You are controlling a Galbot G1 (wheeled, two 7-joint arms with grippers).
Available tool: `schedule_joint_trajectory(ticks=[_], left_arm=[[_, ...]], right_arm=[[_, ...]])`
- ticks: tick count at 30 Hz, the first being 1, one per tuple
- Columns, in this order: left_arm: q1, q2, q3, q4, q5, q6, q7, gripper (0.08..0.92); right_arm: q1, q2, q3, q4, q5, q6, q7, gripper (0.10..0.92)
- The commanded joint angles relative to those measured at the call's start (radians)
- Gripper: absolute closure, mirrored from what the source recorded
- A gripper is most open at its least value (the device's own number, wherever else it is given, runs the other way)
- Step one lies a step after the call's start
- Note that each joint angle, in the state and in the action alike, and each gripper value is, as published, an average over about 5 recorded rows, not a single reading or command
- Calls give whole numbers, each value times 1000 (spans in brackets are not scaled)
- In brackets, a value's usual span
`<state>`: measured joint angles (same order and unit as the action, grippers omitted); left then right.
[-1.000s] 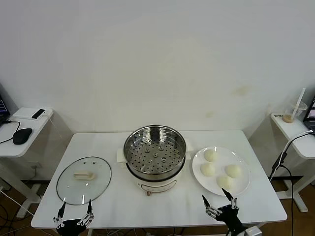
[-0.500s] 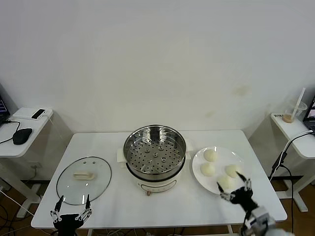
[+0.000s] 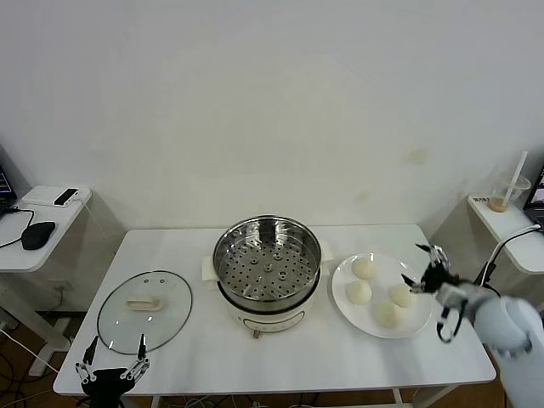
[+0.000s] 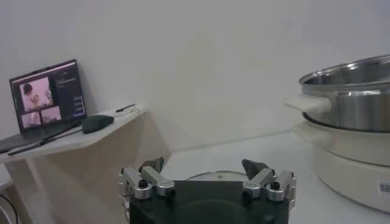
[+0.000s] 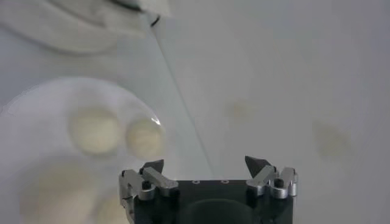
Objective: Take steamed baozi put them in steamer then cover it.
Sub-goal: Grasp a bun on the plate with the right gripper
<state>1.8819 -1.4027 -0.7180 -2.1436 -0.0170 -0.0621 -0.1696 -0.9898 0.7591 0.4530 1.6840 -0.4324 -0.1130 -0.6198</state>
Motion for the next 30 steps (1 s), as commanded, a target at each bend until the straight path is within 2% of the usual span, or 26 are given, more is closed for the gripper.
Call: schedule_joint_trajectory(ticks=[1,10,18,30], left_arm=[[-1,1,-12,-9,5,2,0,177],[0,8,-33,-31,-4,5,-3,177],[-1,10,-55,-35,-15,6,-5,177],[0,9,-65,-31,-15,6,-7,177]], right_arm=[[630,-152,-522,-327,-67,69,-302,203],[940,-17,-928,-554,50,116,-489,203],[960,115,-990,-706,52,109,-493,203],[926,206,-984,-785,21,91,-452,203]])
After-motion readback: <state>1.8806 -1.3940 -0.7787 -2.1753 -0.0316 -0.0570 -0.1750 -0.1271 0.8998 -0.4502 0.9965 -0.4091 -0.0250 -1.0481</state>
